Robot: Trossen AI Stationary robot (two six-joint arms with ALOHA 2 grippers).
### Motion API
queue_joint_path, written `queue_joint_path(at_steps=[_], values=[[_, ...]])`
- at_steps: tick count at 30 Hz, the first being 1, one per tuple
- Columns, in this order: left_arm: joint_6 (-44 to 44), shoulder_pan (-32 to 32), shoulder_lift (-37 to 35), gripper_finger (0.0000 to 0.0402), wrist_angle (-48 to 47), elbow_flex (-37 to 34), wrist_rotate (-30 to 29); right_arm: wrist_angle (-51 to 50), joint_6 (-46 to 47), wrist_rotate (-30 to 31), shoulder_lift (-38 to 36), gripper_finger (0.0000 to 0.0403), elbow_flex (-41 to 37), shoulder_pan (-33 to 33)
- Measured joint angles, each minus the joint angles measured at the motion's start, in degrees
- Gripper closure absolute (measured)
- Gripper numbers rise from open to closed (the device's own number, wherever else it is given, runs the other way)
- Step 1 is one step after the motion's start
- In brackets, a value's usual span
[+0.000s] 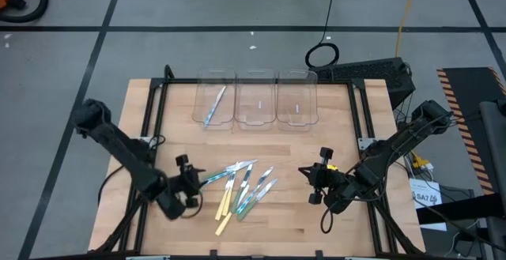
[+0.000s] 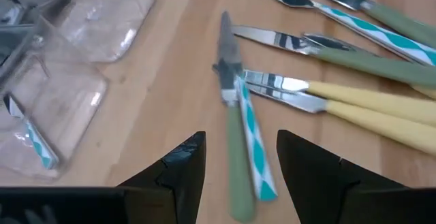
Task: Sort silverware by color (type)
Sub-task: Put the blue patterned knife into the left transparent bin
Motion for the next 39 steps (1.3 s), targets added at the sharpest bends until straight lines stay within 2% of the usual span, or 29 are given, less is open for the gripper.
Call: queue_joint_path(at_steps=[4,9,15,27,39], values=[[-7.4,-4.2,5.5,0.0213,0.0,0.0,-0.9,0.0,0.0,0.0,0.0,0.0394,0.0,0.0],[-15.8,-6.5,13.2,0.0213,0.1,0.0,-0.5,0.0,-0.1,0.0,0.0,0.0394,0.0,0.0],[-20.5,-7.2,20.2,0.0213,4.0,0.0,0.0,0.0,-0.1,0.1,0.0,0.0394,0.0,0.0],[-29.2,-6.7,21.2,0.0213,4.3,0.0,-0.2,0.2,-2.4,0.2,0.0,0.0394,0.0,-2.0],[-24.5,-0.2,21.0,0.0213,5.9,0.0,1.4,0.4,-1.0,-0.3,0.0,0.0394,0.0,-2.9]])
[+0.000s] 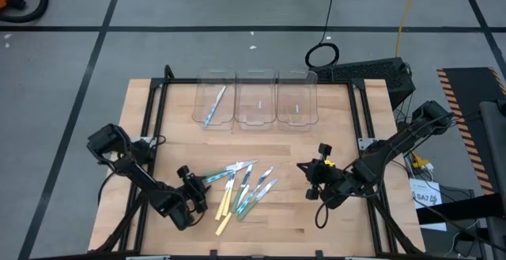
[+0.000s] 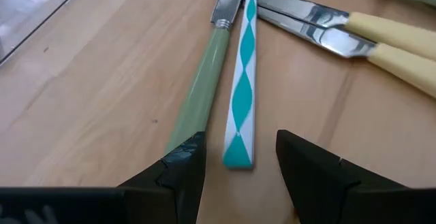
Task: Sort silverware by color (type)
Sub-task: Put the blue patterned knife into the left transparent bin
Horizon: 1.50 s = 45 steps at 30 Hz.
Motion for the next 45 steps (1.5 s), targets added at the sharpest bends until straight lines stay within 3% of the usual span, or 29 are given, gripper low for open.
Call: queue_joint_path(at_steps=[6,19,35,45], values=[[5.9,2.0,0.0,0.0213,4.5,-0.1,2.0,0.2,0.1,-2.8,0.0,0.0394,0.0,0.0],[5.7,1.3,-4.2,0.0213,7.6,-0.2,9.1,0.2,0.1,-2.7,0.0,0.0394,0.0,0.0],[6.2,3.3,-4.7,0.0214,7.3,-0.2,5.0,0.2,0.3,-2.7,0.0,0.0394,0.0,0.0],[5.9,4.4,-1.8,0.0286,7.8,-0.1,3.8,0.2,0.1,-2.6,0.0,0.0394,0.0,0.0]])
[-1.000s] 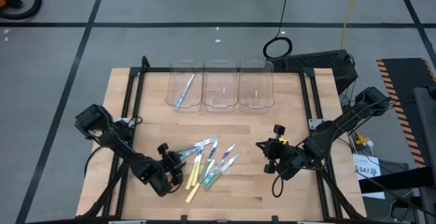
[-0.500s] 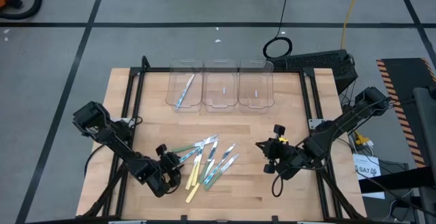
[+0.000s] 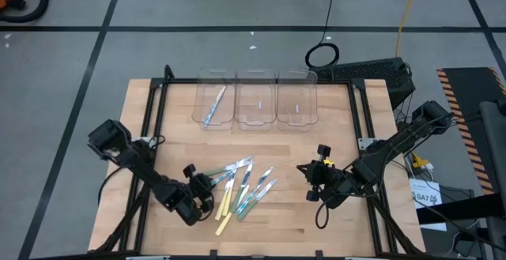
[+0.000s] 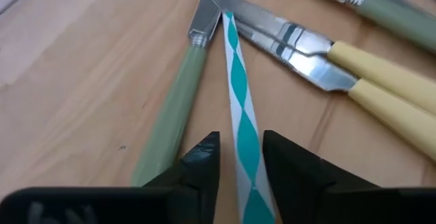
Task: Sort silverware by color (type)
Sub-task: Put the blue patterned knife into the left transparent bin
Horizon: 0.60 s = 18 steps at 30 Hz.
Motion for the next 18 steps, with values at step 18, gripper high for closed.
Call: queue_joint_path(at_steps=[18], values=[[1.8,-0.9,3.0,0.0330,4.2,0.1,-2.7,0.1,0.0,0.0,0.0,0.0394,0.0,0.0]])
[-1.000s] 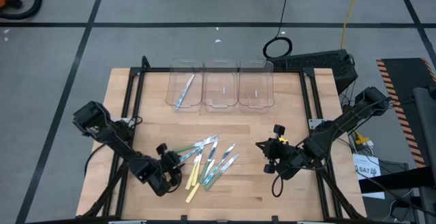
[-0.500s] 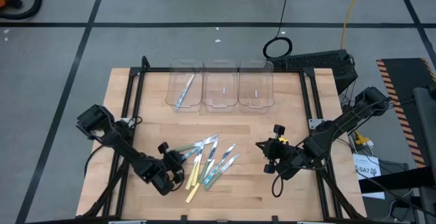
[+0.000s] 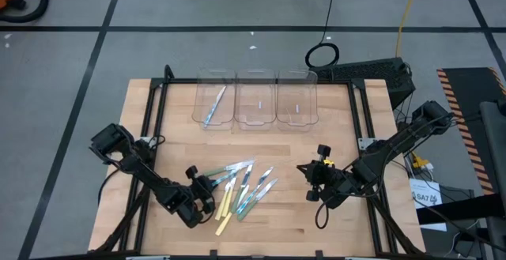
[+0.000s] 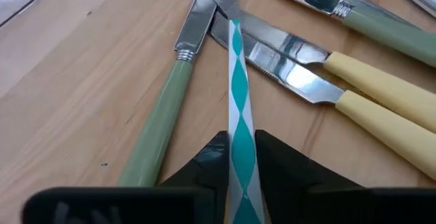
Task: Sort silverware by color (type)
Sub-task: Put the blue patterned knife into the left transparent bin
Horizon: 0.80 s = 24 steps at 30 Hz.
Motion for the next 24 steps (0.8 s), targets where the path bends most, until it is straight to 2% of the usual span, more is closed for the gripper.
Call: queue_joint_path(at_steps=[2,24], values=[[0.2,0.0,0.0,0.0346,0.0,0.0,-0.3,0.0,0.0,0.0,0.0,0.0394,0.0,0.0],[2.0,0.4,0.0,0.0346,-0.8,0.1,-2.7,0.0,0.0,0.0,0.0,0.0394,0.0,0.0]])
